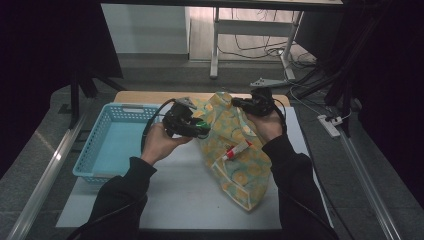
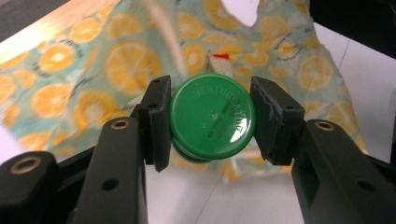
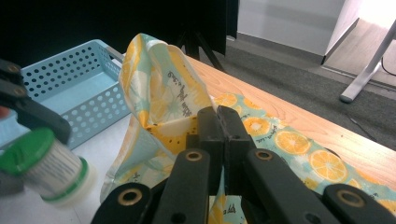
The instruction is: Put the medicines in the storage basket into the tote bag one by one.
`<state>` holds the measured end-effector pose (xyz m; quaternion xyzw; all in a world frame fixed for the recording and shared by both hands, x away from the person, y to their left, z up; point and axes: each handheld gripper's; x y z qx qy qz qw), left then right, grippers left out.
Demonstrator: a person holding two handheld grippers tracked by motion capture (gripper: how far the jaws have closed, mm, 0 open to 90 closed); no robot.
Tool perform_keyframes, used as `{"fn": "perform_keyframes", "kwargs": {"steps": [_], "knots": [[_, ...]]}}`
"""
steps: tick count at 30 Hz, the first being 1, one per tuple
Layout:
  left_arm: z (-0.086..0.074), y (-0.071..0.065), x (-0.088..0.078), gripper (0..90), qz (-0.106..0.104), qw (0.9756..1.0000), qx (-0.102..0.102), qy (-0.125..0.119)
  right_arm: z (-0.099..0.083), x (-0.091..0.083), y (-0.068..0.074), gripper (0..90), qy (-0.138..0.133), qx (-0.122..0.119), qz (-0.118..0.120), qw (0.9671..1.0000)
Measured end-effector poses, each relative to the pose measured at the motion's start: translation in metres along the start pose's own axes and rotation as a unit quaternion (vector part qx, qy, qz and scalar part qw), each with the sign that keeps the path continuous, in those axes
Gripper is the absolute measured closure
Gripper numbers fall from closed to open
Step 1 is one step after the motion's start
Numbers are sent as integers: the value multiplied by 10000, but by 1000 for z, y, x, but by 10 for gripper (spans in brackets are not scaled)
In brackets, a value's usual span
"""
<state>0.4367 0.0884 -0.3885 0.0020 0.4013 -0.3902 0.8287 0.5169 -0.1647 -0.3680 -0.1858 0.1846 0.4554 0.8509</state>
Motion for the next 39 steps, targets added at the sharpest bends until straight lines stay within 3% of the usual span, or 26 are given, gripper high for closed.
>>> {"fn": "perform_keyframes", "kwargs": {"steps": [11,16,28,39], "knots": [[21,-16,40,524,-120,9998,168,38,1,-1,-4,897,5,23,-43,10000],[26,-19,53,523,-53,9996,272,34,1,-1,-4,896,-2,34,-40,10000],[22,-6,85,523,75,9998,166,-67,3,0,-3,896,-18,14,-43,10000],[19,9,109,522,327,9993,153,-119,2,3,-2,896,21,18,-58,10000]]}}
Point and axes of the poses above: each handheld gripper's, and its own axes: x roughly forward along the jaws, z roughly out of its top, y roughly to its left, and after that the axes turned 14 degrees about -x, right-handed
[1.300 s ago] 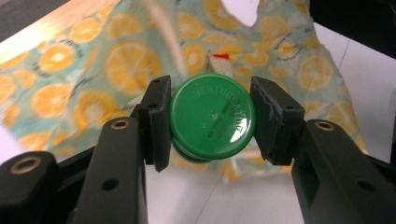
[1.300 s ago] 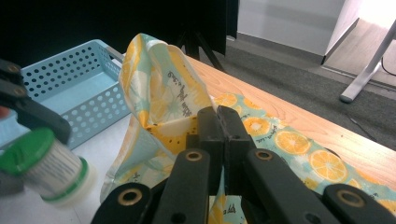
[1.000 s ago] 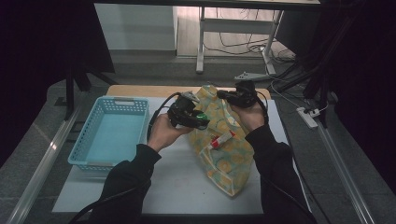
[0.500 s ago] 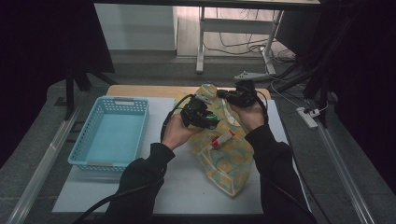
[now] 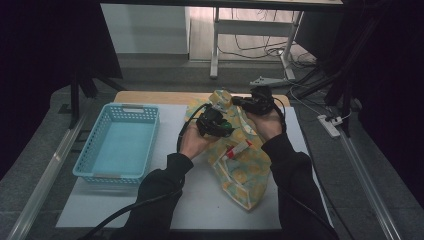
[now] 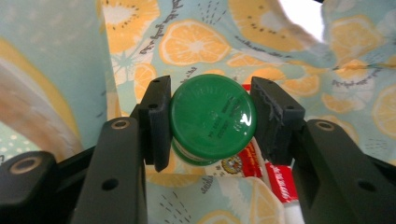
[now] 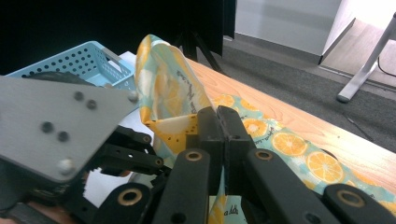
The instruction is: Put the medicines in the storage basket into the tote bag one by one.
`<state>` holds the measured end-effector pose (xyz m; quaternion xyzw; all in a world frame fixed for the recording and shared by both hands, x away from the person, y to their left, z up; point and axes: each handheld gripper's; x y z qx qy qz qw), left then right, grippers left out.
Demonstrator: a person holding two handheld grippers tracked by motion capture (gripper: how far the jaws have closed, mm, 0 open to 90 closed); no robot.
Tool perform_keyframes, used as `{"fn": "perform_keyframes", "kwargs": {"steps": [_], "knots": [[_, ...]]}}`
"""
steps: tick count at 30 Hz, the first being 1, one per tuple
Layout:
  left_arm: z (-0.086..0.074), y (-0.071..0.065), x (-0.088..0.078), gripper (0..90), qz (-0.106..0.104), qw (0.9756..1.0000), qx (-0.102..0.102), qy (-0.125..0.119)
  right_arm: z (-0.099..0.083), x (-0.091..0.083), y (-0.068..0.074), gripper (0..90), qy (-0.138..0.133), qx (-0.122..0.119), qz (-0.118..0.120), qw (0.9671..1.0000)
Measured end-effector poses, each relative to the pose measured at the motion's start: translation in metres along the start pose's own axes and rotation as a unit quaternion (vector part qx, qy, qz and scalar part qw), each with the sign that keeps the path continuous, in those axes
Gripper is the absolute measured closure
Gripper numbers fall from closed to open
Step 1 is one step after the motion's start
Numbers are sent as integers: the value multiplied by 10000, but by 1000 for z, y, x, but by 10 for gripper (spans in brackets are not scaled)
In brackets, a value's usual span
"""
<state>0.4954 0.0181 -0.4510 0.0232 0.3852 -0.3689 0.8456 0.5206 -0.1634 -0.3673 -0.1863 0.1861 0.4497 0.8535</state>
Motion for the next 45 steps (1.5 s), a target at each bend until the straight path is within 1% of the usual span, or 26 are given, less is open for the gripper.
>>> {"fn": "perform_keyframes", "kwargs": {"steps": [2,3,4,6,7,10,14,15,16,17,22,26,28,29,31,34,35,36,39,40,45], "knots": [[0,0,4,522,17,10000,-4,-38,-1,1,0,896,10,23,-7,10000],[0,1,6,522,32,10000,33,-27,-1,1,0,896,12,31,-5,10000],[0,1,8,522,30,10000,2,-50,-1,2,0,897,18,35,-7,10000],[0,2,11,521,72,10000,43,-46,-1,2,0,896,29,35,-17,10000],[0,2,14,521,100,9999,12,-61,-1,2,0,896,32,36,-18,10000],[-2,2,18,520,131,9999,77,-23,-2,3,0,896,40,44,-22,10000],[-4,2,23,511,233,9996,145,-55,-2,3,0,896,55,43,-34,10000],[-5,2,24,490,232,9996,145,-106,-3,3,0,896,63,51,-33,10000],[-5,2,23,444,221,9996,110,-154,-3,3,0,896,58,55,-31,10000],[-5,3,23,418,193,9996,70,-191,-3,3,-1,896,57,58,-30,10000],[-4,3,19,351,170,9997,103,-149,-3,3,-1,896,61,62,-34,10000],[-5,2,15,301,102,9998,104,-119,-4,3,-1,896,56,65,-30,10000],[-5,2,13,275,67,9999,56,-101,-4,3,-1,896,59,69,-30,10000],[-4,2,11,264,73,9999,83,-93,-4,3,-1,896,60,67,-30,10000],[-4,1,8,247,20,10000,40,-89,-5,3,-1,896,58,73,-31,10000],[-4,0,2,225,-113,9999,0,-129,-5,2,-2,896,58,78,-32,9999],[-4,0,-1,209,-193,9998,10,-99,-5,2,-2,896,62,79,-30,9999],[-4,-1,-3,195,-219,9997,-4,-98,-6,2,-2,896,58,86,-29,9999],[-5,-5,-10,156,-289,9995,71,-80,-6,2,-2,896,48,91,-29,9999],[-5,-7,-13,144,-364,9993,81,-95,-6,2,-2,896,41,94,-30,9999],[-7,-16,-26,94,-506,9984,229,-96,-7,1,-3,896,44,103,-21,9999]]}}
Point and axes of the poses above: each handheld gripper's, and its own axes: x roughly forward along the jaws, z roughly out of its top, y roughly to its left, and after that the axes turned 14 degrees about -x, right-handed
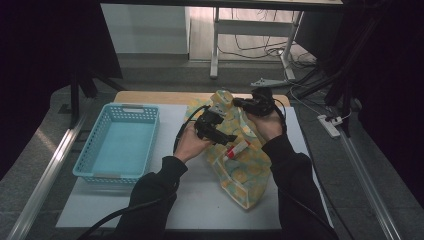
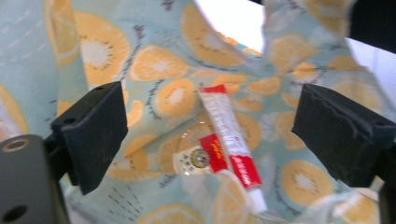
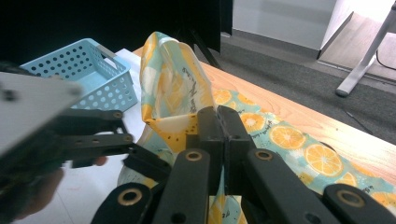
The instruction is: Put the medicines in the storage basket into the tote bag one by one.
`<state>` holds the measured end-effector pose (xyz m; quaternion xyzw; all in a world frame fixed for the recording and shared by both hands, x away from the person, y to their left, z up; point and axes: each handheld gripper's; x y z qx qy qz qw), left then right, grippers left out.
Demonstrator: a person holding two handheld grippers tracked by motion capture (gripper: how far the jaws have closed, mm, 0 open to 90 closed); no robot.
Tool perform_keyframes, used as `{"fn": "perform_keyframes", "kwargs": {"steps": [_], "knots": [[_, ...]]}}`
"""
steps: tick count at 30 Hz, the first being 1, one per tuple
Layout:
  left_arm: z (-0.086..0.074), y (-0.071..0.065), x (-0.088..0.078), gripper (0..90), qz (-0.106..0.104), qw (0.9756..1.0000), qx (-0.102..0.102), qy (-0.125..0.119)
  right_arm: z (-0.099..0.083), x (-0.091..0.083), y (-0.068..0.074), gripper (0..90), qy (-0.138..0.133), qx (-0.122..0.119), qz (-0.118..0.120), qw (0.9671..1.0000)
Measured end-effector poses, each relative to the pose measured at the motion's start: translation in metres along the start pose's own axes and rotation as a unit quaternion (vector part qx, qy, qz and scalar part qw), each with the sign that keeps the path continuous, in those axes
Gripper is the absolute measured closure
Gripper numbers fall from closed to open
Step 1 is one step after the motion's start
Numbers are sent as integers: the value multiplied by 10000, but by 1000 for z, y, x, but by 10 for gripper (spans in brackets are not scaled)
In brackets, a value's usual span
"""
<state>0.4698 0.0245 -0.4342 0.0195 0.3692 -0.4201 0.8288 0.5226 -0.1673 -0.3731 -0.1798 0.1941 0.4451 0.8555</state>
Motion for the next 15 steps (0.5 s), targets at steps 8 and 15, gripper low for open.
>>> {"fn": "perform_keyframes", "kwargs": {"steps": [8,15], "knots": [[-4,-11,-23,44,-198,9997,9,-113,-2,1,-1,896,28,26,11,10000],[-8,-16,-43,28,-215,9996,-26,-185,-4,1,-2,896,58,47,12,10000]]}}
Point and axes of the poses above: each handheld gripper's, and its own axes: x roughly forward along the jaws, z roughly out of its top, y roughly to its left, and after that the axes turned 14 degrees about -x, right-handed
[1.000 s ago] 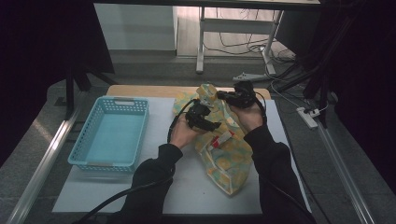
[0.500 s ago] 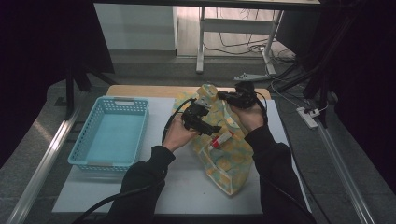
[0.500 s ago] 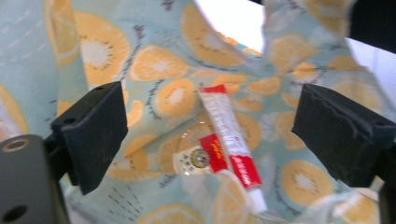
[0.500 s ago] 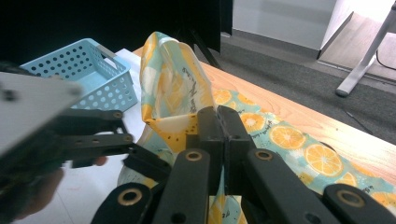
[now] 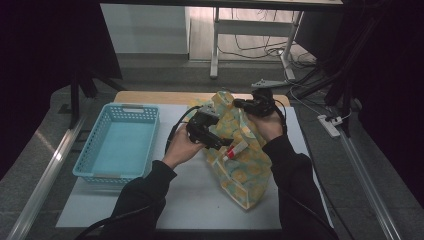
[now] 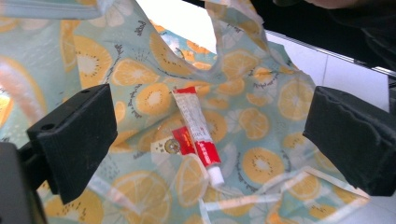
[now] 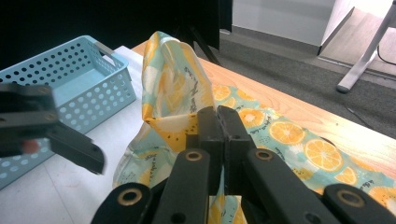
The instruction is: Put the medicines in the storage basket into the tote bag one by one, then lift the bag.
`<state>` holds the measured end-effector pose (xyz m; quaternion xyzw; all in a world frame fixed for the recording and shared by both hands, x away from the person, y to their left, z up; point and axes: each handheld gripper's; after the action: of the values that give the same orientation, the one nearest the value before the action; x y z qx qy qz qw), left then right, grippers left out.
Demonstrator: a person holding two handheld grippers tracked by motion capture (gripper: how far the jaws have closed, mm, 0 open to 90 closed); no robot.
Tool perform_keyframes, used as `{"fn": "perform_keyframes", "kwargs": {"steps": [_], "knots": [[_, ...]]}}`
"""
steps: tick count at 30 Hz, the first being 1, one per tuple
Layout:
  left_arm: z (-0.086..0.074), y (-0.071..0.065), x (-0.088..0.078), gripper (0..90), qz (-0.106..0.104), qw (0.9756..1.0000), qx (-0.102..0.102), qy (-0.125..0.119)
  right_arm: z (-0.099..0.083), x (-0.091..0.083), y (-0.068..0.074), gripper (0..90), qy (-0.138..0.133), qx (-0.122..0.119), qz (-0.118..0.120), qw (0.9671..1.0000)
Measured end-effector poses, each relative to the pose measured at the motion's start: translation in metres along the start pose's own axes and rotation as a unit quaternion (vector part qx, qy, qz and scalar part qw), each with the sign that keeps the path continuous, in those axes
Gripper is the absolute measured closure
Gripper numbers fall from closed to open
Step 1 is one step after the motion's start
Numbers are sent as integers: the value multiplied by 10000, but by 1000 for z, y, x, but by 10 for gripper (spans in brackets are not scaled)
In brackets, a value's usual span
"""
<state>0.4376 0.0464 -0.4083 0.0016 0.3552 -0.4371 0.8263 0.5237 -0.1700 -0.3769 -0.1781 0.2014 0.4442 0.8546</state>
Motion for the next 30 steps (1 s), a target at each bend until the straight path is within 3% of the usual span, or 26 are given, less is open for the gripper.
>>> {"fn": "perform_keyframes", "kwargs": {"steps": [9,16,19,25,30], "knots": [[-14,1,-23,28,116,9999,-72,-57,-3,-3,-1,896,-10,21,-9,10000],[-27,5,-31,27,124,9999,-75,-44,-2,-4,2,896,-29,-32,26,10000],[-34,7,-30,19,254,9996,-94,17,-2,-4,3,896,-24,-53,39,10000],[-49,14,-21,9,436,9984,-338,136,-2,-5,6,896,-51,-82,75,9999],[-63,19,-6,1,679,9967,-346,290,-1,-7,7,896,-69,-92,84,9999]]}}
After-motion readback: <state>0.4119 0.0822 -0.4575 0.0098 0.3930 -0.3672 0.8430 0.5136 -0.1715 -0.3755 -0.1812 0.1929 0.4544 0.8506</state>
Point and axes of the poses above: each handheld gripper's, and its own axes: x roughly forward along the jaws, z roughly out of its top, y roughly to its left, and after that the axes turned 14 degrees about -x, right-handed
